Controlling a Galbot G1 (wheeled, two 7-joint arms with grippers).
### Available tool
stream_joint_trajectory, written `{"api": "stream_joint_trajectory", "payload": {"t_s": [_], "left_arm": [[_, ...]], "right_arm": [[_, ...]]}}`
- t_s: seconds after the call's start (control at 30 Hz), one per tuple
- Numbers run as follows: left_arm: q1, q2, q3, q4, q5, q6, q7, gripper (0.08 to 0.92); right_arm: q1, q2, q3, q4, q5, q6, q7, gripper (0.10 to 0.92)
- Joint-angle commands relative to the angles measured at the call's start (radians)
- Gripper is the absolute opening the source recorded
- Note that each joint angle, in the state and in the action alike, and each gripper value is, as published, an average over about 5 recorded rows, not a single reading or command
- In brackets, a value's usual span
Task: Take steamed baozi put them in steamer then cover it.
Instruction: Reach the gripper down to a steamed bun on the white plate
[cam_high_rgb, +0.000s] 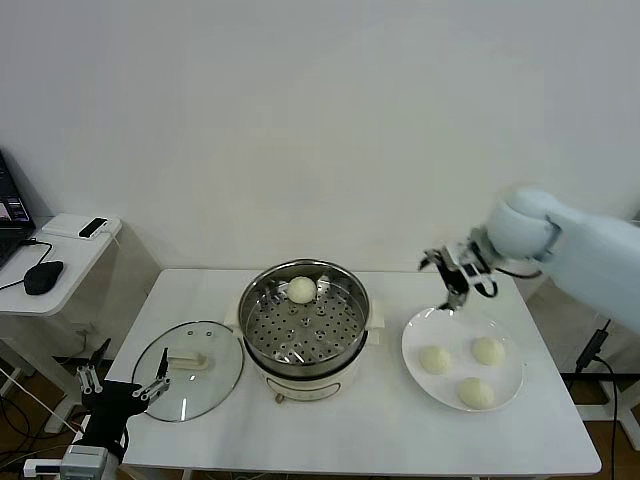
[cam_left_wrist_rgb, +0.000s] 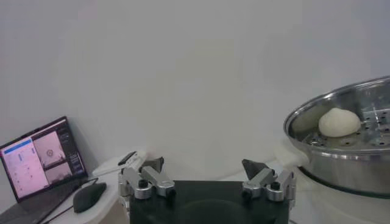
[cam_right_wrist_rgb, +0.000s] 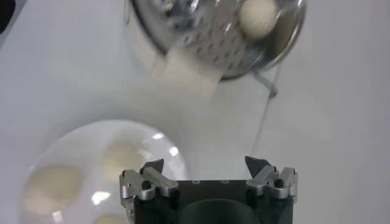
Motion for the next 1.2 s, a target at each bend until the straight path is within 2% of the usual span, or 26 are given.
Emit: {"api": "stream_joint_trajectory", "payload": {"t_s": [0.03, 0.47, 1.2], "left_arm": [[-0.008, 0.004, 0.001, 0.001, -0.001, 0.003, 0.0, 0.823], [-0.014, 0.001, -0.01, 0.018, 0.0, 0.008, 0.002, 0.823], [-0.019, -0.006, -0.011, 0.029, 0.001, 0.008, 0.004, 0.823]], "right_arm": [[-0.387, -0.076, 0.222, -0.002, -0.116, -0.042, 0.021, 0.823], [-0.432, 0.122, 0.259, -0.199, -0.163, -0.039, 0.034, 0.823], [-0.429, 0.217, 0.232, -0.271, -0.188, -0.059, 0.049, 0.821]]}}
